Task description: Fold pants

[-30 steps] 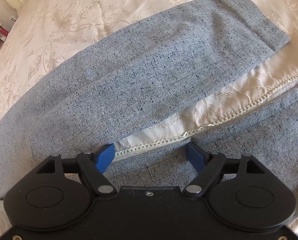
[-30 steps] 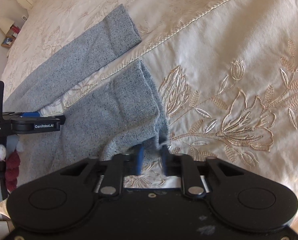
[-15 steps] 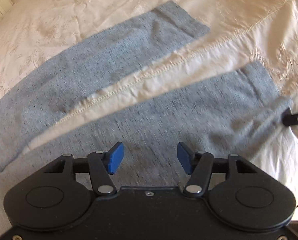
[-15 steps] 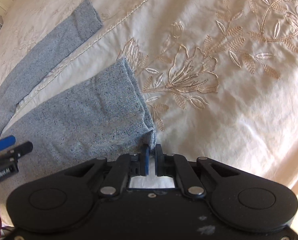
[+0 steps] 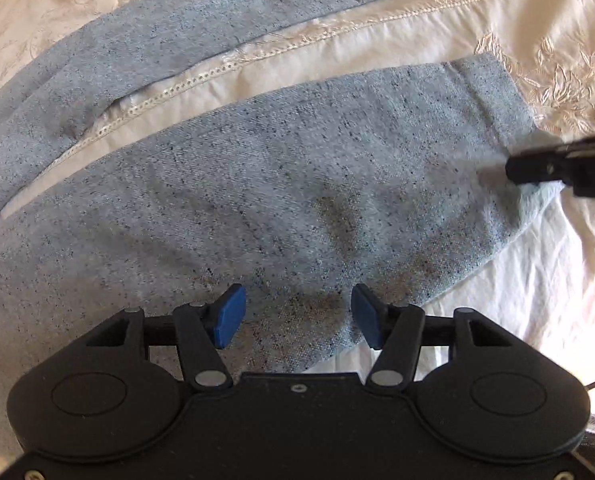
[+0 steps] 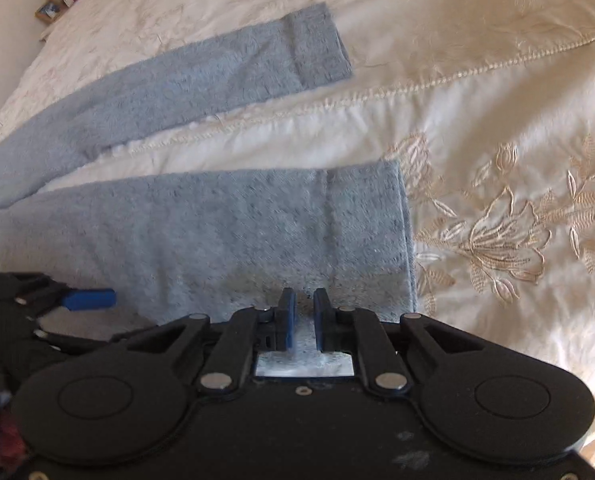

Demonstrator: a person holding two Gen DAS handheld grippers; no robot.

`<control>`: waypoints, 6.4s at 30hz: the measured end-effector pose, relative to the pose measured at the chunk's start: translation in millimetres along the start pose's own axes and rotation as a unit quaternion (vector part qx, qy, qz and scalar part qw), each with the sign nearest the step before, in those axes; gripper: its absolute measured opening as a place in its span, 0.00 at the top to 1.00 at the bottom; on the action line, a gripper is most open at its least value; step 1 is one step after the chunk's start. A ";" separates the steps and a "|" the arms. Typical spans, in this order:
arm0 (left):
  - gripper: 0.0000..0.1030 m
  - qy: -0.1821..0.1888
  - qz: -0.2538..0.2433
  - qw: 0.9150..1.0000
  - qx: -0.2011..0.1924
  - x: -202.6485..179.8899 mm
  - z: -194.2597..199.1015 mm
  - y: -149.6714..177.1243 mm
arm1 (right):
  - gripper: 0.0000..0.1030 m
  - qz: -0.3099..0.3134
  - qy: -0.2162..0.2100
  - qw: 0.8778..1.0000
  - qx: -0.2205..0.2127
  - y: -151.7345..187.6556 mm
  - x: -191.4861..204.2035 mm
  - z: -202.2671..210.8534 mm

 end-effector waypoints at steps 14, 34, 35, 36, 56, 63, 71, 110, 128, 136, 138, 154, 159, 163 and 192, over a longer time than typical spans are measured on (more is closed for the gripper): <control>0.39 -0.116 0.160 0.978 -0.073 168.5 66.7 1.8 | 0.73 -0.043 0.025 0.995 -0.088 -81.4 63.0 44.9; 0.41 -0.148 0.190 0.968 -0.065 347.9 58.1 -10.6 | 0.70 -0.134 0.033 0.990 0.011 -310.8 255.6 -106.3; 0.41 -0.146 0.191 0.968 -0.064 352.6 56.6 -8.7 | 0.70 -0.142 0.040 0.989 0.017 -315.6 257.5 -113.9; 0.41 -0.145 0.194 0.968 -0.061 358.8 55.1 -7.1 | 0.70 -0.150 0.055 0.987 0.026 -319.4 258.9 -121.4; 0.41 -0.065 0.280 0.957 -0.029 458.1 19.9 -50.9 | 0.99 -0.205 0.063 0.976 0.025 -219.1 224.7 -85.7; 0.41 -0.031 0.351 0.936 0.000 490.5 -4.5 -62.7 | 0.96 -0.219 0.035 0.975 0.028 -195.3 212.7 -83.0; 0.41 -0.047 0.347 0.936 0.034 496.2 -16.6 -71.8 | 0.69 -0.262 -0.017 0.965 0.020 -253.1 217.7 -92.1; 0.94 -0.036 0.420 0.906 0.024 501.4 -14.1 -53.1 | 0.98 -0.248 0.026 0.968 -0.011 -200.6 231.9 -40.1; 0.95 -0.077 0.271 0.954 -0.100 362.5 135.3 90.0 | 0.98 -0.238 0.045 0.969 -0.037 -48.8 198.6 68.5; 0.95 -0.036 0.249 0.967 0.024 320.9 62.8 144.2 | 0.97 -0.228 0.086 0.970 -0.010 5.2 192.7 28.5; 0.95 -0.034 0.257 0.965 0.043 321.5 44.4 147.8 | 0.94 -0.217 0.093 0.972 -0.008 6.2 195.0 28.0; 0.94 -0.080 0.286 0.954 0.051 308.0 8.8 134.6 | 0.71 0.076 0.129 0.984 -0.095 -88.1 259.2 -18.9; 0.94 -0.061 0.331 0.940 0.059 316.7 2.6 136.1 | 0.71 0.100 0.152 0.981 -0.069 -94.3 266.9 -52.5; 0.94 -0.048 0.345 0.935 0.067 324.2 -2.8 134.3 | 0.71 0.115 0.174 0.976 -0.067 -88.0 267.5 -69.3; 0.96 -0.029 0.313 0.949 -0.038 342.7 77.1 147.2 | 0.86 -0.334 0.035 0.937 -0.101 18.2 20.8 40.5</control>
Point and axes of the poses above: each gripper's, at about its wrist camera, not at the fingertips, and z roughly against the way its jaws point, x to its left, y to its underside, the point moved 2 cm from there along -z, roughly the way its jaws point, and after that the axes turned 8 degrees about -z, right-handed, at the moved point
